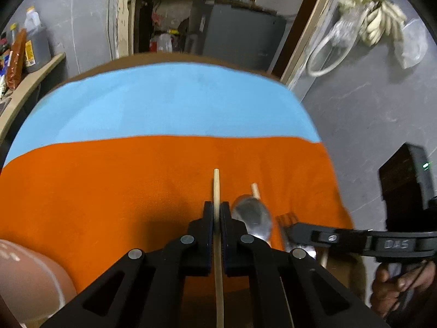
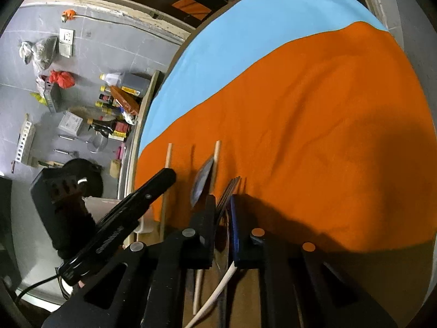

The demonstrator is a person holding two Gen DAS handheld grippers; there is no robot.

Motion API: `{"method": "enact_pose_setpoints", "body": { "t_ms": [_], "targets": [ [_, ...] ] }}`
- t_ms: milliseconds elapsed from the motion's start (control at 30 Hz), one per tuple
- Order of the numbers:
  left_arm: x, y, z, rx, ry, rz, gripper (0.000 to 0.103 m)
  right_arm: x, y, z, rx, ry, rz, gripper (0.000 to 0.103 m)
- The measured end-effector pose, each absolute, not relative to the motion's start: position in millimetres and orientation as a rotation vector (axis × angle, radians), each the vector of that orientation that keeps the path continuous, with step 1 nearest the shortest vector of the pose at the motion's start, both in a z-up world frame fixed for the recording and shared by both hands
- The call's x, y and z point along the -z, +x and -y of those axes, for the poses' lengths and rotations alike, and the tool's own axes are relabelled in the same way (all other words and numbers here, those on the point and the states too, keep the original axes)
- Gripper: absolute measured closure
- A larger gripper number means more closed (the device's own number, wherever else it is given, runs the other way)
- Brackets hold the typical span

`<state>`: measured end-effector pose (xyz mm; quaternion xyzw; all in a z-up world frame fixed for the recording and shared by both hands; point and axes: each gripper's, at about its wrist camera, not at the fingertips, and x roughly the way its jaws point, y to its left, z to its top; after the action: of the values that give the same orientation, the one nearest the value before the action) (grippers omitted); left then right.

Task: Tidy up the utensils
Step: 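Grasp a wooden chopstick with the left tool while the right tool grasps a utensil, then lift and carry the chopstick and thin utensil over the white caddy with both tools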

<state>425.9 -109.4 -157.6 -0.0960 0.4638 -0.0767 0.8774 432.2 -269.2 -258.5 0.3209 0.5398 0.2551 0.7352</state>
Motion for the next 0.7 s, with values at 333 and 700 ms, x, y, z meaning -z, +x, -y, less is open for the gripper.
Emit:
{"method": "enact_pose_setpoints", "body": {
  "t_ms": [333,700],
  "targets": [
    [123.9,377.8,88.7,0.171,-0.256,-0.870,0.098,225.9,407.9,263.3,-0.554,0.685,-1.083,0.097],
    [94.6,335.2,74.9,0.202,-0.293,-0.776,0.098,176.7,367.0,279.9,-0.536,0.687,-0.918,0.101]
  ]
}}
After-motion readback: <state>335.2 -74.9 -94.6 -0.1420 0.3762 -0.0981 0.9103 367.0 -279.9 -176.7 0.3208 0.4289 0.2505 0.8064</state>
